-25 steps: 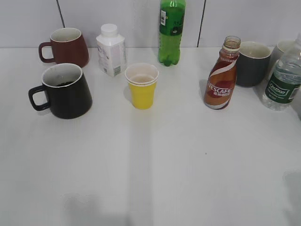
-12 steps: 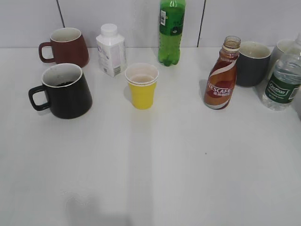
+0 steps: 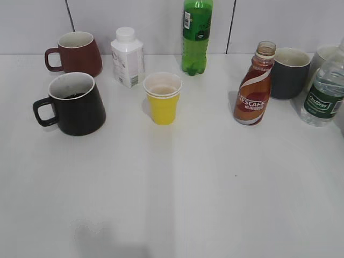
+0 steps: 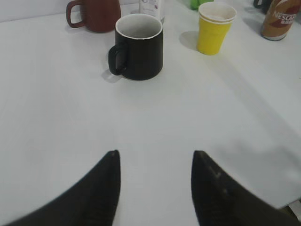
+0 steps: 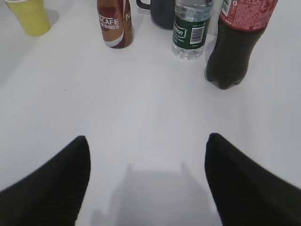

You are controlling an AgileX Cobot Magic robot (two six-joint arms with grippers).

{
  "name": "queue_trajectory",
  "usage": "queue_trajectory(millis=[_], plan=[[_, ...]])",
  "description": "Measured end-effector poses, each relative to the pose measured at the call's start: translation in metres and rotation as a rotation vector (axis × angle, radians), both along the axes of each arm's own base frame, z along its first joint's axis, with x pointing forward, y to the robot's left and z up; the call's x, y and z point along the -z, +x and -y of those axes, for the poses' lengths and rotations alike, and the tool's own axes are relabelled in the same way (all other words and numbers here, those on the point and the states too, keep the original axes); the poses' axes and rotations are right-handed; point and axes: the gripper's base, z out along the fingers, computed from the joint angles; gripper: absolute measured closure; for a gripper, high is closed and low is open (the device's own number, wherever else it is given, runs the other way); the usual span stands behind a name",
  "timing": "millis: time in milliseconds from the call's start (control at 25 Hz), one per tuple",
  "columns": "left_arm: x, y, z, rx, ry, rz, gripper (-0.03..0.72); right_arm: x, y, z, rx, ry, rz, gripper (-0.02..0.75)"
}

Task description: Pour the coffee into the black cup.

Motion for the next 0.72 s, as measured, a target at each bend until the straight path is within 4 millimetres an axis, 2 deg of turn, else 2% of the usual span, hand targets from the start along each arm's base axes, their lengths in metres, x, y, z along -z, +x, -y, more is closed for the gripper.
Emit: queue_trajectory(millis=[720], plan=[[0.0000,0.0000,0.0000,0.000,0.000,0.000,0.322,-0.0002,0.0000,-0.0002,-0.001,-0.002,0.004,0.148]])
